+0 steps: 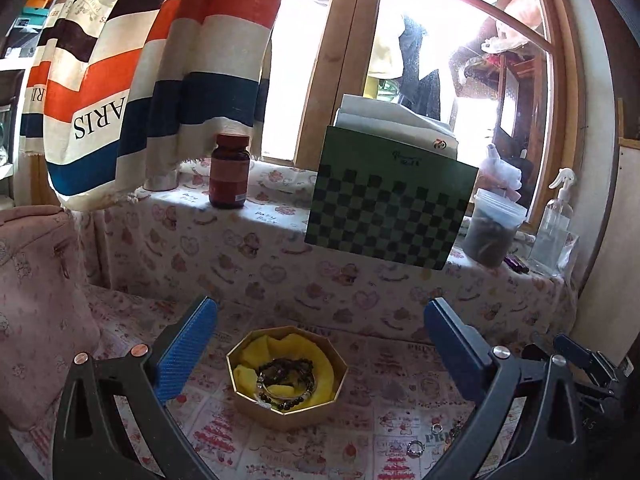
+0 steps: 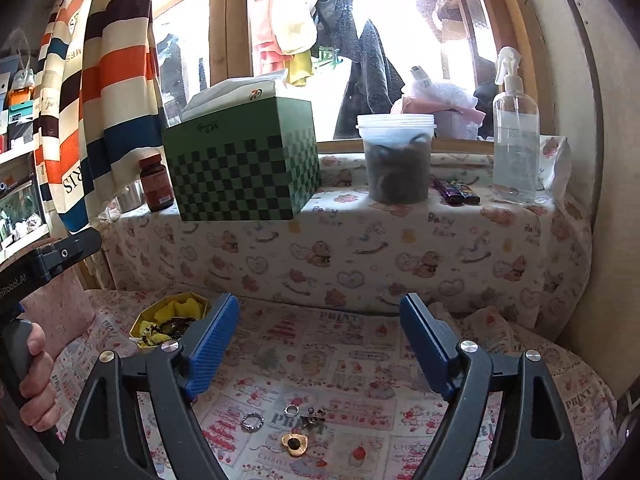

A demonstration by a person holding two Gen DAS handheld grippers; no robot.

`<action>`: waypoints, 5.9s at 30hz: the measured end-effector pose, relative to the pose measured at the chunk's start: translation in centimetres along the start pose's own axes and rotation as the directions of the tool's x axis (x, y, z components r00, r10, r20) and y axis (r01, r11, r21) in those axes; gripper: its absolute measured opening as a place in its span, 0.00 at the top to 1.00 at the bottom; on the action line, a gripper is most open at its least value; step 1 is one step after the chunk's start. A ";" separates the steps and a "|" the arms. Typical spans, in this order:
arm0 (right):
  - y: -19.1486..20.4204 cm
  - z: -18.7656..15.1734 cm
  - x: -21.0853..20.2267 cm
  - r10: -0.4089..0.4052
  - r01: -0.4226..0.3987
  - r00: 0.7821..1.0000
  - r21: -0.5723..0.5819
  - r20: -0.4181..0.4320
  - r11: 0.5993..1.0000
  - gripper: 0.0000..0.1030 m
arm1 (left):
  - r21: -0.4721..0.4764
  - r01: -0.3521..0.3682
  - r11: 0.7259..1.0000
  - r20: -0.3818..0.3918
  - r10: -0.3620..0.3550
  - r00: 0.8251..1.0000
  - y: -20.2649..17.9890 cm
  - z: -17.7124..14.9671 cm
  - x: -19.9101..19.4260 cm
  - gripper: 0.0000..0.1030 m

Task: Organize jewelry
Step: 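Move the open right tool down to the small items on the cloth, then grasp a small silver earring with the right tool while the left tool grasps a silver ring, then carry both items over the gold box and open both tools to drop them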

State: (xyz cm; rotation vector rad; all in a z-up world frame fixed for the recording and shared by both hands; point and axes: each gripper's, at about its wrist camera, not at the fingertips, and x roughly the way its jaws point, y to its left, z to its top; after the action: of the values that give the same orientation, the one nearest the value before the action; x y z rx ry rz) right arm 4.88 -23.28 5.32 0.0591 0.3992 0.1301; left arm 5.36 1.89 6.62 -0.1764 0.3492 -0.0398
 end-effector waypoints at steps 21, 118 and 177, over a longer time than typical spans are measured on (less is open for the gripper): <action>-2.0 -1.9 2.8 -0.017 0.030 0.982 0.066 -0.187 0.997 0.18 | 0.034 -0.015 0.999 -0.037 0.017 0.999 -1.5 -1.3 0.8 0.01; -3.7 -2.5 4.1 0.071 -0.019 0.948 0.167 -0.310 0.986 0.90 | 0.114 0.266 0.957 -0.506 -0.175 0.845 -6.6 -6.3 5.4 0.82; 12.0 1.8 9.2 0.431 -0.415 0.897 0.147 -0.101 0.898 0.90 | -0.339 0.133 0.931 -0.318 -0.246 0.916 10.2 -1.5 9.2 0.82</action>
State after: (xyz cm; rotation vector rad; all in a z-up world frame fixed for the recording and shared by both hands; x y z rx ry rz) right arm 12.63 -10.16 4.40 0.2605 0.5225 0.5449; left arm 13.54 11.10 0.37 -0.5218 0.7014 -0.2150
